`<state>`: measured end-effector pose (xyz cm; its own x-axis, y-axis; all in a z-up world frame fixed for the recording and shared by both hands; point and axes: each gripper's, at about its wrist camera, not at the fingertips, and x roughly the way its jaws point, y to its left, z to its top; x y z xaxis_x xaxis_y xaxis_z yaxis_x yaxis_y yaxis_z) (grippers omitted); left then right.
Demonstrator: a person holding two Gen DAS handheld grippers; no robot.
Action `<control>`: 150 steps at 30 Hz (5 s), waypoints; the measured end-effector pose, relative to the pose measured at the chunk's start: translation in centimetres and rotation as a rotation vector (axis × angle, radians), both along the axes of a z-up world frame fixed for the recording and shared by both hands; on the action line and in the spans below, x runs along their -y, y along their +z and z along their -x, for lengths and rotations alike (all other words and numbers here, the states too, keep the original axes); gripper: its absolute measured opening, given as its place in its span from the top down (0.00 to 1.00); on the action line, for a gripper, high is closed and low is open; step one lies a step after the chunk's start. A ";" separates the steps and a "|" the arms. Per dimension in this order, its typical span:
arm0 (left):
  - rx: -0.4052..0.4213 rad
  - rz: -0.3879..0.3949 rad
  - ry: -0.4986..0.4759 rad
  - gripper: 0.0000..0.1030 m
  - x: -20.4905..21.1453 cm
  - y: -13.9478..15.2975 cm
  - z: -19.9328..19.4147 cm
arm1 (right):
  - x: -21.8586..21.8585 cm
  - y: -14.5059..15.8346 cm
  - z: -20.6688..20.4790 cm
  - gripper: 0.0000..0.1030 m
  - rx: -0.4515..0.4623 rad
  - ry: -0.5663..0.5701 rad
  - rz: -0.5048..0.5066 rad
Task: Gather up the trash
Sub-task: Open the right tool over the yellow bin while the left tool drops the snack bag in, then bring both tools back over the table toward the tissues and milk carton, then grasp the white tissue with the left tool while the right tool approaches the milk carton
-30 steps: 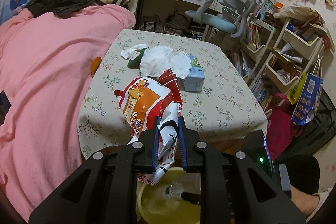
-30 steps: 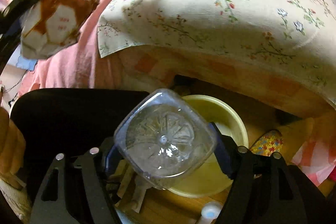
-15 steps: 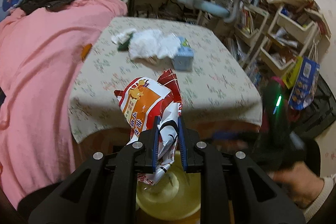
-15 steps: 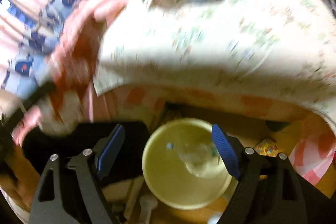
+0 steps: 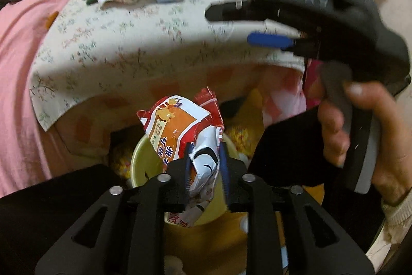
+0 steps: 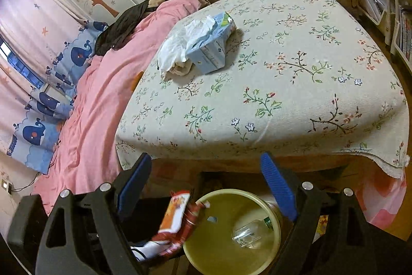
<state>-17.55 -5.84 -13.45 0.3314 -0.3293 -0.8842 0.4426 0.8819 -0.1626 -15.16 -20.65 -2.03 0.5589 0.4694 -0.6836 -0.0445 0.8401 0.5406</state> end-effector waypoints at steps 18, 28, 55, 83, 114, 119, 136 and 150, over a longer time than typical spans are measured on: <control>0.440 -0.051 0.409 0.23 -6.2 8.4 -3.1 | -0.1 2.3 0.8 0.15 0.166 -0.038 0.108; 0.533 -0.031 0.482 0.16 -7.5 10.5 -3.7 | -1.7 4.2 1.5 0.12 0.314 -0.041 0.212; 0.631 -0.015 0.508 0.07 -7.3 12.4 -8.9 | -2.9 5.5 0.4 0.08 0.425 -0.083 0.293; 0.667 0.040 0.575 0.07 -7.2 14.5 -17.4 | -2.9 8.4 -6.0 0.07 0.497 -0.040 0.357; 0.618 0.020 0.626 0.07 -8.3 13.5 -18.8 | -2.7 6.2 -8.3 0.07 0.368 -0.059 0.310; 0.611 0.026 0.626 0.07 -8.0 13.5 -18.9 | -3.4 5.2 -9.4 0.07 0.327 -0.039 0.324; 0.465 0.014 0.701 0.07 -9.8 11.6 -22.2 | -5.1 -0.6 -15.1 0.07 0.135 -0.037 0.316; 0.333 -0.025 0.543 0.07 -7.4 8.1 -26.0 | -1.4 -0.4 -15.1 0.07 0.103 -0.118 0.244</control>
<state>8.49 1.53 -5.31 0.7035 -0.0178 -0.7105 -0.0452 0.9965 -0.0697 -0.05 -19.22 -2.48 0.6724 0.2253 -0.7051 0.0173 0.9475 0.3192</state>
